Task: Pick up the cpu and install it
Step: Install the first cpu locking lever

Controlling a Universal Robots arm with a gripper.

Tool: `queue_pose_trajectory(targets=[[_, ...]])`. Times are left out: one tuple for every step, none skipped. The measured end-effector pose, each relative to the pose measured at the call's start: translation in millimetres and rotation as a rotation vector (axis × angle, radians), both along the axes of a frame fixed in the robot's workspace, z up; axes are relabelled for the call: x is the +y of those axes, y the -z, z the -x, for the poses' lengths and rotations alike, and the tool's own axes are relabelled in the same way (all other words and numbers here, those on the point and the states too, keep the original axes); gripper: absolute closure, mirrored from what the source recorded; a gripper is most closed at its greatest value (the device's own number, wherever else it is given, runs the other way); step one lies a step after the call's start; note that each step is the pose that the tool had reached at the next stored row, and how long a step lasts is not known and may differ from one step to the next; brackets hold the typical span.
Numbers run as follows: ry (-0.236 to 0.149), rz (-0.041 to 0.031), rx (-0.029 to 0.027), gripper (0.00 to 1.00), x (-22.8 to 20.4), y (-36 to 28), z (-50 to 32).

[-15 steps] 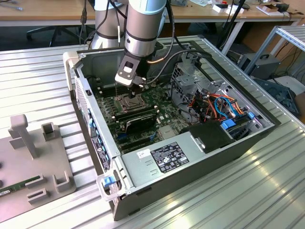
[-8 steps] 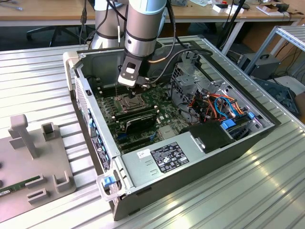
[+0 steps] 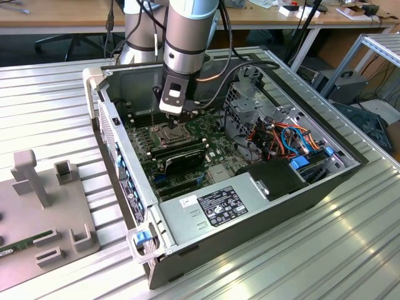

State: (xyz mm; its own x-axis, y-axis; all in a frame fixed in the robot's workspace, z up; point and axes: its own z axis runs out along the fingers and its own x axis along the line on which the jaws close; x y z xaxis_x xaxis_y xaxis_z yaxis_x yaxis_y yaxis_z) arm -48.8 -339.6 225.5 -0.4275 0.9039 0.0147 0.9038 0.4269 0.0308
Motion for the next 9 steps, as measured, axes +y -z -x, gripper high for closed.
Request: queue_pose_trajectory(targets=[[-0.015,0.0001,0.0000,0.89,0.0,0.0,0.0],[-0.027,0.0001,0.0000,0.89,0.0,0.0,0.0],[-0.044,0.0001,0.0000,0.89,0.0,0.0,0.0],[-0.056,0.0001,0.0000,0.89,0.0,0.0,0.0],[-0.082,0.0000,0.0000,0.89,0.0,0.0,0.0],[-0.094,0.0001,-0.0001,0.89,0.0,0.0,0.0],[-0.094,0.0002,0.0000,0.89,0.0,0.0,0.0],[-0.094,0.0003,0.0001,0.89,0.1,0.0,0.0],[-0.094,0.0003,0.0001,0.89,0.4,0.0,0.0]])
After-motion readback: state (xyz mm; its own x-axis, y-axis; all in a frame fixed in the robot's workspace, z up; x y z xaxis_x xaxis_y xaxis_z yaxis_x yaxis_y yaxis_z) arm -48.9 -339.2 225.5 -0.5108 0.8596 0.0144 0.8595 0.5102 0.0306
